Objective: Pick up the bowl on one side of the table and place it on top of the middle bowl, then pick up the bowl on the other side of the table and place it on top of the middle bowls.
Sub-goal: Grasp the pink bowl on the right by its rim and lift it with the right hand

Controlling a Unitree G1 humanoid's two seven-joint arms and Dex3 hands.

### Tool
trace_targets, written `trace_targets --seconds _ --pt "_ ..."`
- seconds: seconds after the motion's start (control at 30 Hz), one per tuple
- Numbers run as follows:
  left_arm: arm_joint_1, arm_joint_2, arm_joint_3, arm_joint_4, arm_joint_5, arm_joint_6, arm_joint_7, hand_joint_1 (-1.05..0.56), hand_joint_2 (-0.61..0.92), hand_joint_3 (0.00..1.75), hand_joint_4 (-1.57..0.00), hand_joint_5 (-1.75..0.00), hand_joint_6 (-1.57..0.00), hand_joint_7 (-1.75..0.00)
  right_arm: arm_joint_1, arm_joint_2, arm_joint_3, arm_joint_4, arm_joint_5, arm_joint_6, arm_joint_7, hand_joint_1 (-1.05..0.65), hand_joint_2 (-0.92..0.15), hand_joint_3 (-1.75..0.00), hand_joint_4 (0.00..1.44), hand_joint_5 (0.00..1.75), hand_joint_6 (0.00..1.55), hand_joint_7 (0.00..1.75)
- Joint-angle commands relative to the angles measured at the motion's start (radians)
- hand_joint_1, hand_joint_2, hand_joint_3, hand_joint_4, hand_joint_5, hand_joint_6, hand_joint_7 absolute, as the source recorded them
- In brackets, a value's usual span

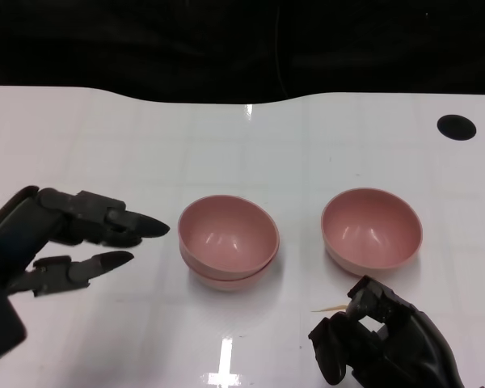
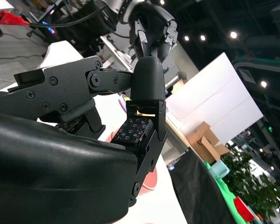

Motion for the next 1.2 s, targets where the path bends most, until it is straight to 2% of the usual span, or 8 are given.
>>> trace_targets --seconds 0.03,0.07,0.13,0.17,0.27,0.47,0.77,1.2 --pt "0.069 -0.034 0.060 -0.083 -0.106 0.115 -0.027 0.15 0.92 0.51 -1.09 -0.13 -1.07 -0.02 -0.004 -0.022 -0.017 0.004 0.017 0.001 0.013 -0.22 -0.92 -0.40 0.92 1.74 0.97 1.19" --pt "0.088 -0.056 0.071 -0.090 -0.134 0.130 -0.032 0.15 0.92 0.52 -1.10 -0.14 -1.07 -0.03 -0.006 -0.023 -0.019 0.007 0.020 0.000 0.017 -0.22 -0.92 -0.40 0.92 1.74 0.97 1.19" --pt "0.133 -0.113 0.091 -0.114 -0.204 0.193 -0.012 0.15 0.77 0.88 -0.83 -0.88 -1.09 -0.14 -0.009 -0.029 -0.022 0.006 0.025 0.010 0.015 -0.21 -0.83 -0.59 0.93 1.74 0.97 1.22" --pt "0.146 -0.132 0.100 -0.124 -0.222 0.216 -0.006 0.15 0.72 1.02 -0.64 -1.30 -1.01 -0.38 -0.009 -0.031 -0.022 0.005 0.027 0.015 0.013 -0.21 -0.80 -0.65 0.93 1.74 0.97 1.22" --pt "0.187 -0.193 0.122 -0.139 -0.237 0.241 0.003 0.17 0.68 1.21 -0.52 -1.68 -0.62 -1.31 -0.010 -0.035 -0.028 0.007 0.033 0.017 0.020 -0.21 -0.78 -0.71 0.93 1.75 0.97 1.22" --pt "0.239 -0.308 0.152 -0.105 -0.318 0.259 -0.021 0.17 0.75 1.31 -0.78 -1.75 -0.62 -1.74 -0.010 -0.039 -0.039 0.004 0.033 0.019 0.029 -0.21 -0.77 -0.73 0.93 1.75 0.96 1.24" --pt "0.265 -0.358 0.154 -0.060 -0.319 0.306 -0.022 0.14 0.82 1.24 -0.79 -1.75 -0.61 -1.75 -0.024 -0.047 -0.060 0.032 0.035 -0.008 0.056 -0.20 -0.75 -0.78 0.93 1.75 0.91 1.31" --pt "0.251 -0.375 0.127 0.142 -0.140 0.166 -0.087 0.21 0.81 1.18 -0.71 -1.75 -0.55 -1.75 -0.033 -0.040 -0.079 0.074 -0.098 -0.285 0.035 -0.21 -0.63 -0.93 0.99 1.75 0.89 1.43"
